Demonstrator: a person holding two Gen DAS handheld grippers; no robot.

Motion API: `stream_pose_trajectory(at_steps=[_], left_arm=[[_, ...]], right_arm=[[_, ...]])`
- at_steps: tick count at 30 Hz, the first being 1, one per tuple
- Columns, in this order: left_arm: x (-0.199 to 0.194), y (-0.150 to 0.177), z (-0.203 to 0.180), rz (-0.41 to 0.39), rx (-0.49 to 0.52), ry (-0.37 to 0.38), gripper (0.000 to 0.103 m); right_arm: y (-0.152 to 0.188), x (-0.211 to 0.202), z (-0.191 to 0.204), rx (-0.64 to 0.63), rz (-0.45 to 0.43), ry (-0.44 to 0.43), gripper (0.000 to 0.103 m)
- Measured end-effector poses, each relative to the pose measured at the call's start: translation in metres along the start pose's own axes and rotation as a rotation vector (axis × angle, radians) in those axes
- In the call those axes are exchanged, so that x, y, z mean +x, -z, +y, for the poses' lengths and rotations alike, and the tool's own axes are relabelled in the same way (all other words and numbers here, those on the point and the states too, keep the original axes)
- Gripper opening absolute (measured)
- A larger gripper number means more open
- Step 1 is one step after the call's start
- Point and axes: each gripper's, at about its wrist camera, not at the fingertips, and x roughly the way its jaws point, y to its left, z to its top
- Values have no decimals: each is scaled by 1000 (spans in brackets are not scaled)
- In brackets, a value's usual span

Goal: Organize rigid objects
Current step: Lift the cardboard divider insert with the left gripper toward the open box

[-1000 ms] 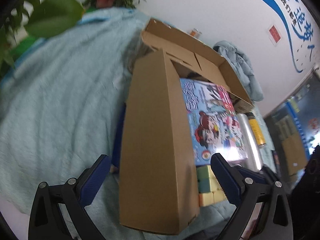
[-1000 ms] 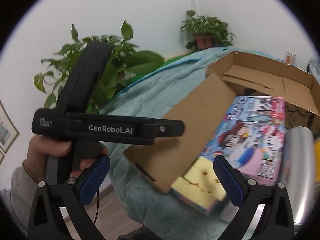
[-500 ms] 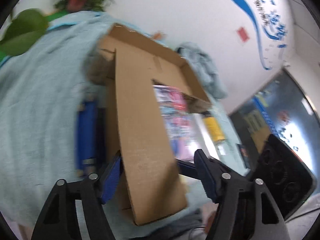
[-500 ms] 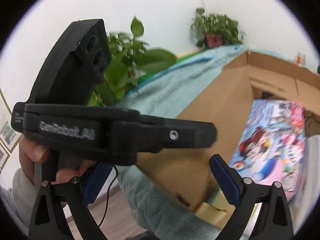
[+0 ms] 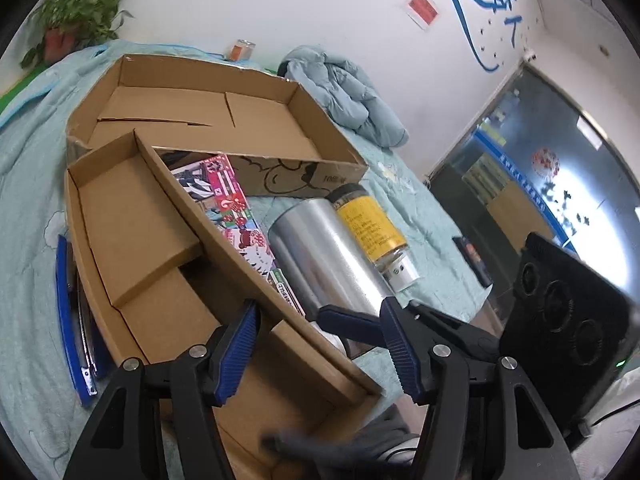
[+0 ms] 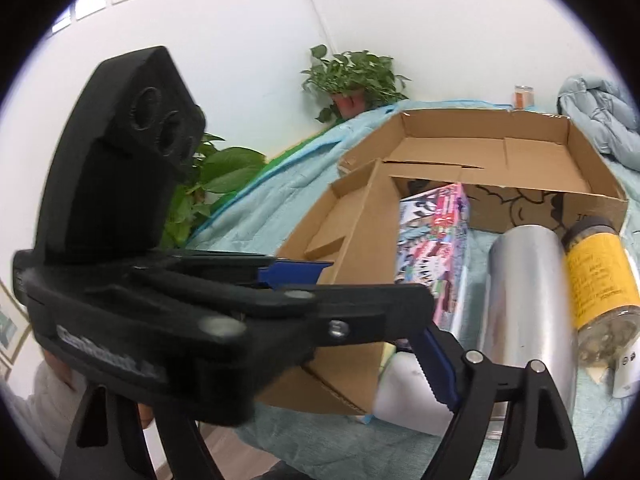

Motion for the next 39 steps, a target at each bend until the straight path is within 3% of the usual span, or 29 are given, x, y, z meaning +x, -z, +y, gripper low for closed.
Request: stream_pose_trajectory(at_steps=[4, 5, 6, 8, 15, 19, 21, 23, 25, 29, 35, 39], left_arm=[[-31, 8, 20, -75, -54, -89, 62], [-38, 12, 27, -87, -82, -109, 61], [-47, 16, 33, -99, -105, -107, 60], [-57, 23, 38, -118, -134, -90, 60], [-83, 54, 38, -147, -195, -211, 61], [-67, 75, 47, -70, -248, -157, 61], [-54, 78, 47, -56, -272, -134, 57], [-47, 78, 52, -53, -292, -143, 46], [-44, 77, 54, -57, -301, -146, 43], [-47, 72, 47, -85, -255, -221, 32], [-51, 53, 35, -116, -160, -264, 28], [-65, 20, 22, -174, -56, -279, 27]], right_arm=[[2, 2, -17, 5, 27, 57, 46], [3, 3, -21, 10, 44, 76, 29], [3, 6, -26, 19, 68, 113, 21], [3, 9, -28, 36, 103, 86, 21], [2, 13, -18, 54, 146, 115, 20], [-1, 8, -22, 100, 151, 133, 20], [-1, 8, -19, 98, 154, 145, 20], [0, 8, -18, 105, 153, 149, 18], [0, 6, -17, 112, 157, 146, 18], [1, 2, -15, 124, 155, 151, 18], [-4, -3, -15, 130, 130, 160, 18], [-26, -15, -14, 120, 47, 190, 18]])
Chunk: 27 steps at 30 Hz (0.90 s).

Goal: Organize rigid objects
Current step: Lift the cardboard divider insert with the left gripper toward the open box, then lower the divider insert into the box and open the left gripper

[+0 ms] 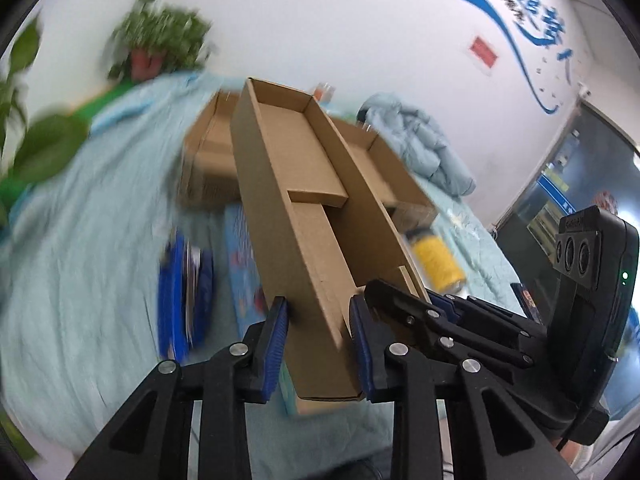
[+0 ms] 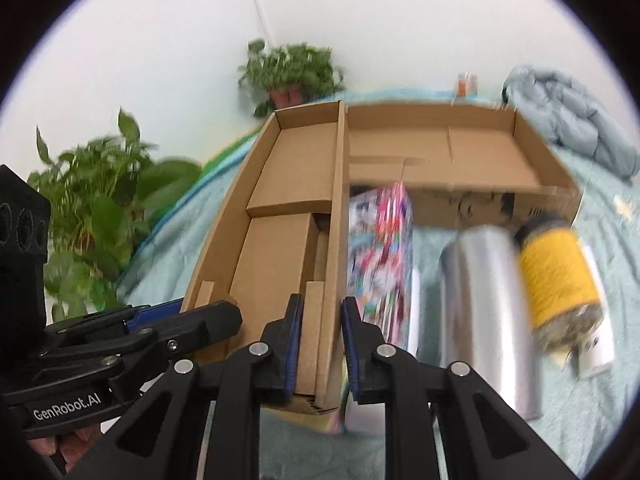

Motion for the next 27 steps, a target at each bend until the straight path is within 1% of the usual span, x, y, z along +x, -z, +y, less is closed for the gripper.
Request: stream_pose_trajectory(at_steps=[3, 7, 9, 11, 13, 15, 18, 19, 24, 27], left_arm=[[-9, -38, -14, -80, 101, -16, 27], [-5, -106, -25, -151, 201, -20, 26], [1, -139, -23, -158, 217, -25, 26], [12, -171, -16, -154, 227, -35, 26], [26, -200, -5, -133, 225, -49, 26], [45, -226, 8, -101, 214, -62, 26], [76, -249, 33, -40, 178, -72, 25], [87, -253, 41, -22, 169, -78, 24], [148, -247, 89, 79, 101, -106, 23], [181, -234, 115, 131, 83, -124, 23]], right_arm=[[-25, -8, 2, -16, -69, 18, 18], [-81, -10, -3, -30, -154, 39, 18], [-114, -5, -7, -26, -167, 41, 18], [-144, 8, -12, -13, -154, 36, 18], [-170, 28, -19, 19, -111, 18, 18], [-188, 50, -22, 38, -61, 8, 18], [-202, 92, -30, 88, 39, -18, 19], [-201, 103, -35, 100, 67, -26, 19], [-195, 171, -46, 163, 200, -49, 19], [-187, 208, -49, 201, 278, -55, 19]])
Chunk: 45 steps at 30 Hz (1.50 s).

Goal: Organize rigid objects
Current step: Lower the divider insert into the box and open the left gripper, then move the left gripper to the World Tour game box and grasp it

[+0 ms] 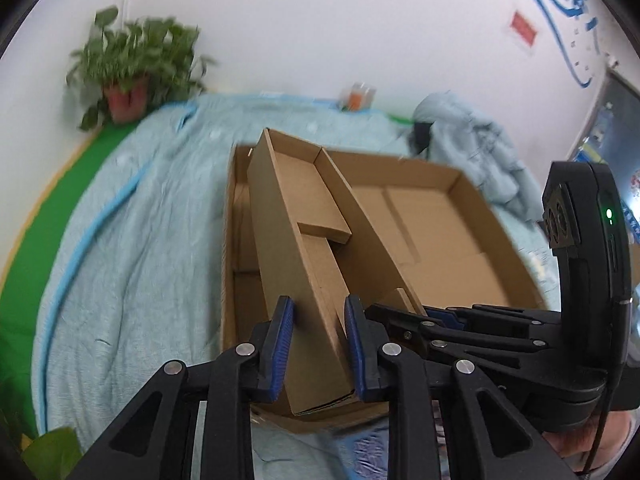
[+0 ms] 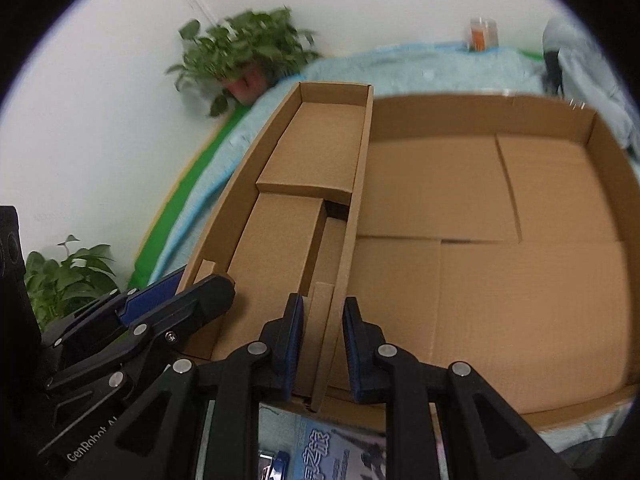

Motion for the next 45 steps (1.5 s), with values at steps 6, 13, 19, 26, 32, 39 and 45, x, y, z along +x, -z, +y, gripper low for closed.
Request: stream_pose_trajectory(at_steps=[6, 13, 19, 26, 32, 39, 45], left_arm=[[47, 19, 35, 53, -29, -75, 18], [30, 49, 60, -6, -104, -99, 14], [34, 57, 58, 8, -95, -110, 26], [38, 72, 52, 85, -107, -139, 10], [-8, 83, 29, -72, -69, -199, 38], [-100, 130, -58, -364, 34, -250, 103], [-124, 167, -121, -385, 15, -172, 102]], right_arm=[[1, 53, -1, 62, 108, -66, 25], [3, 44, -2, 42, 118, -198, 38], [7, 59, -5, 56, 148, -196, 17], [22, 0, -19, 57, 20, -135, 68], [78, -96, -15, -165, -199, 90, 98], [133, -160, -28, -199, -336, 266, 103], [162, -183, -45, -196, -372, 316, 103]])
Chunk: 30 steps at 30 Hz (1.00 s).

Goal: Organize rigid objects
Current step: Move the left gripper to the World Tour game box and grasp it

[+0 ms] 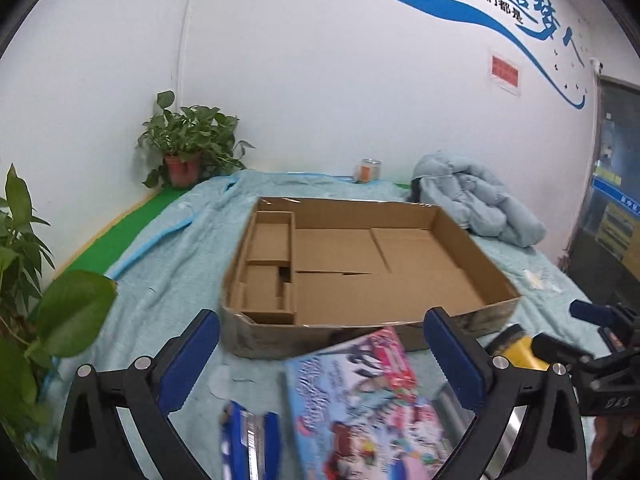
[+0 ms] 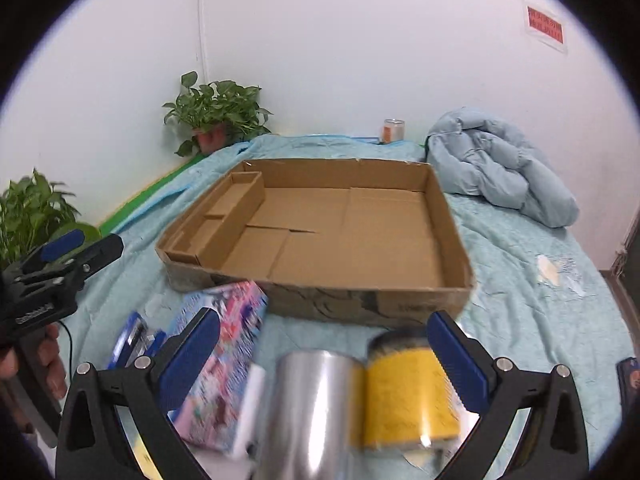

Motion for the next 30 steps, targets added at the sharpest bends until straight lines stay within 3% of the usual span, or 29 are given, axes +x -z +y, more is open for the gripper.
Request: stream_pose_trajectory(at_steps=[1, 2, 3, 4, 5, 7, 8, 9, 10, 12, 15, 23, 30], left_arm=[[-5, 2, -7, 4, -8, 16, 94], [-9, 4, -13, 18, -11, 54, 51], [-5, 4, -16, 48, -7, 100, 17], [-2, 4, -19, 91, -10, 134, 3], [-3, 6, -22, 109, -23, 150, 3], [-9, 7, -28, 85, -1, 134, 5], [-14, 7, -32, 67, 16, 112, 27], [-14, 6, -33, 64, 31, 89, 54], [-16, 7, -31, 66, 30, 61, 102], [-13, 10, -29, 58, 0, 54, 103], [-1, 15, -19, 123, -13, 92, 102], [6, 39, 5, 214, -79, 141, 102], [35, 65, 14, 336, -157, 259, 102]], right_arm=[[5, -4, -2, -5, -5, 4, 103], [9, -7, -4, -5, -9, 7, 101], [12, -11, -7, -3, -16, -5, 89], [13, -11, -8, -6, -18, -10, 75], [16, -11, -10, -10, -11, 0, 51], [21, -14, -15, -8, -10, -5, 49], [23, -15, -17, -5, -19, -24, 63], [24, -16, -18, -4, -24, -35, 95], [25, -19, -20, -2, -40, -48, 103], [29, -23, -20, -13, -68, -55, 102], [31, -24, -19, -38, -77, -70, 102], [36, -13, 0, -69, -30, -204, 102], [49, 8, 31, -105, 81, -295, 102]])
